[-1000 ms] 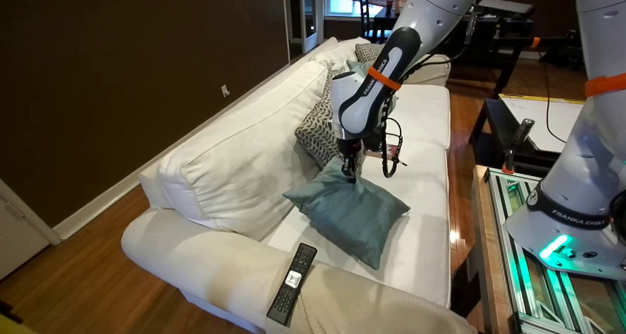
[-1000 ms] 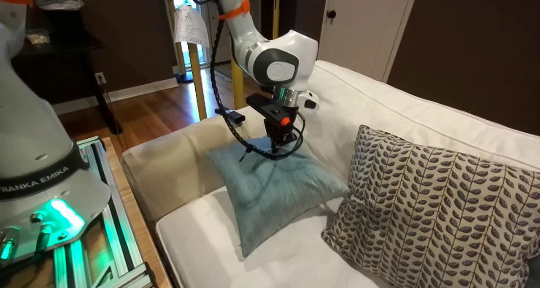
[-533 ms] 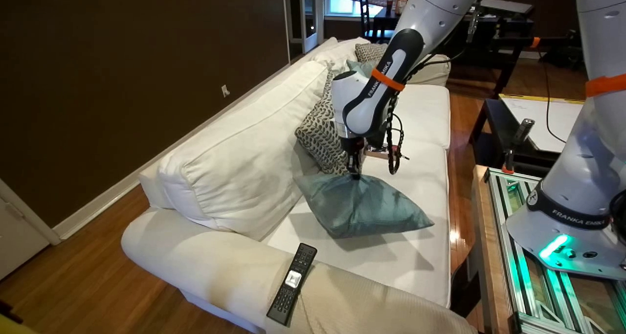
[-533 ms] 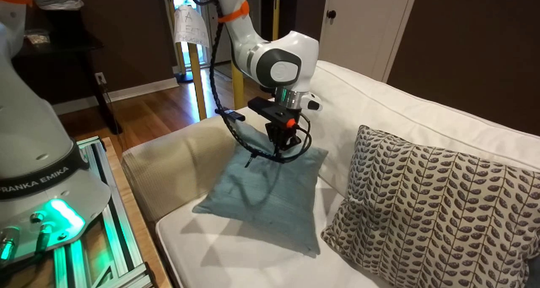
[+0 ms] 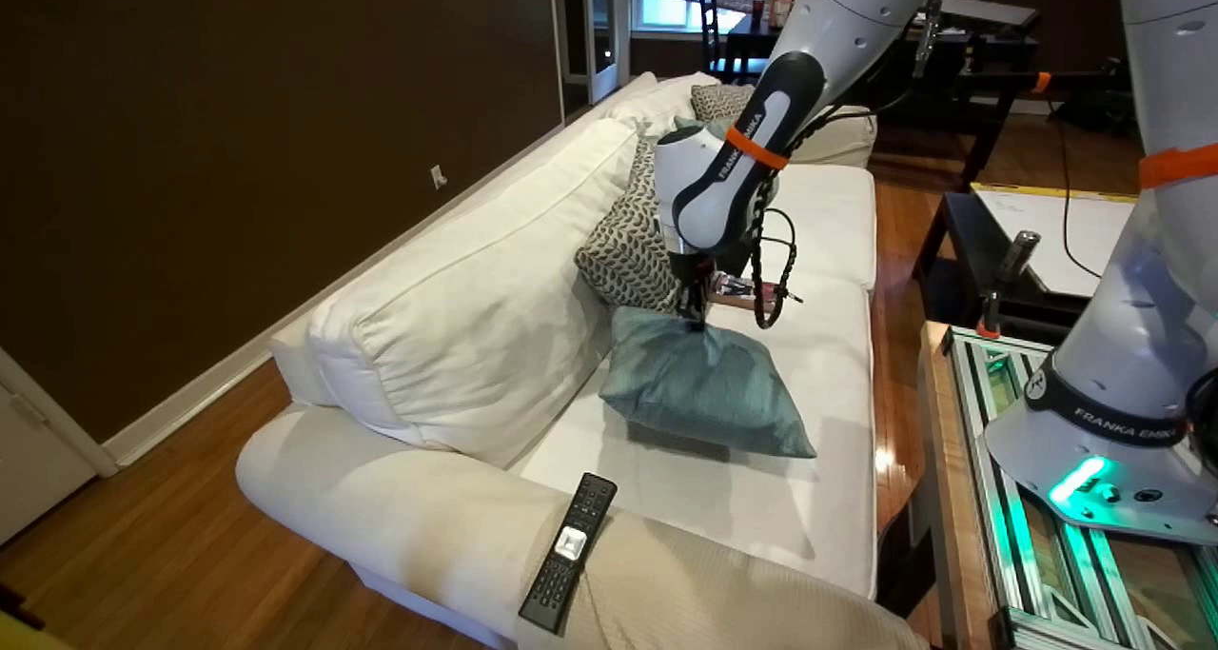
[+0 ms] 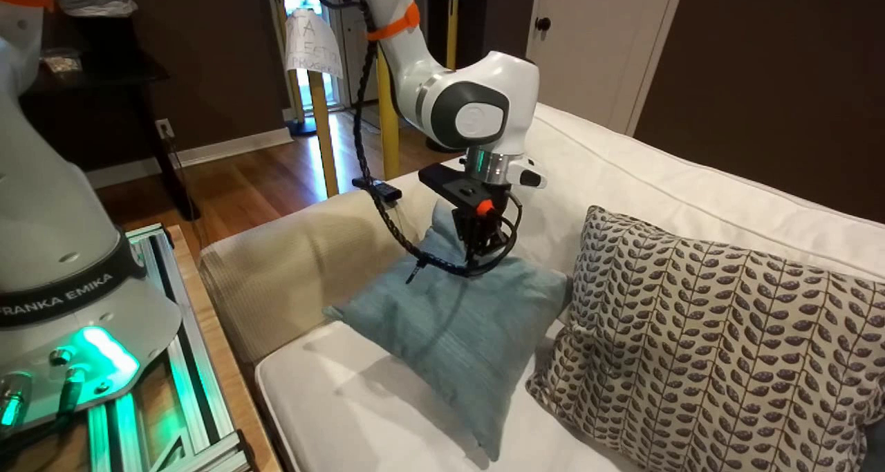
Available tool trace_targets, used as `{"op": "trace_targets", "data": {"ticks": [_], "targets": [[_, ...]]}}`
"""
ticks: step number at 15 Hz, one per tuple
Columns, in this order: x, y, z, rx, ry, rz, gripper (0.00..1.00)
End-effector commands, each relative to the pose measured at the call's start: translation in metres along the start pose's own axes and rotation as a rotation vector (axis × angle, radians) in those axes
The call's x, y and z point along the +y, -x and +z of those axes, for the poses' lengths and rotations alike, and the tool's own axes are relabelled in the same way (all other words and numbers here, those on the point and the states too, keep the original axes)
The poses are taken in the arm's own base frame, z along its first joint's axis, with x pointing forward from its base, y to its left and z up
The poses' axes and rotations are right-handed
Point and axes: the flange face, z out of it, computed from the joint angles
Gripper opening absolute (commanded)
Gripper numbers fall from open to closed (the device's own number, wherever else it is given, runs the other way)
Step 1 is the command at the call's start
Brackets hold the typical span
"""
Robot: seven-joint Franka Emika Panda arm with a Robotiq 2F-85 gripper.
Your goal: Remove the grey remote from the pillow, then put the green pillow on the grey remote
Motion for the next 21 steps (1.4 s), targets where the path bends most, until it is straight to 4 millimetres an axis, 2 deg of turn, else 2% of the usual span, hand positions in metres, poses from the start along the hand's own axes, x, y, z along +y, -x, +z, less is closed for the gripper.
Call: {"op": "trace_targets", "data": {"ticks": [1,6,7,8,12,17,18,21], "targets": [[0.001,-0.009,-0.012,0.039,0.004,0.065,0.01],[0.001,-0.024,-0.016,0.106,0.005,0.098,0.01],[0.002,-0.026,-0.015,0.112,0.005,0.108,0.11],[0.002,-0.026,-0.014,0.113,0.005,0.115,0.29],[0.006,-0.027,-0.025,0.115,-0.026,0.146,0.58],[0.020,-0.005,-0.047,0.085,-0.108,0.169,0.95],[0.024,0.000,-0.052,0.082,-0.128,0.165,0.99],[0.044,0.023,-0.073,0.056,-0.188,0.127,1.00]]}}
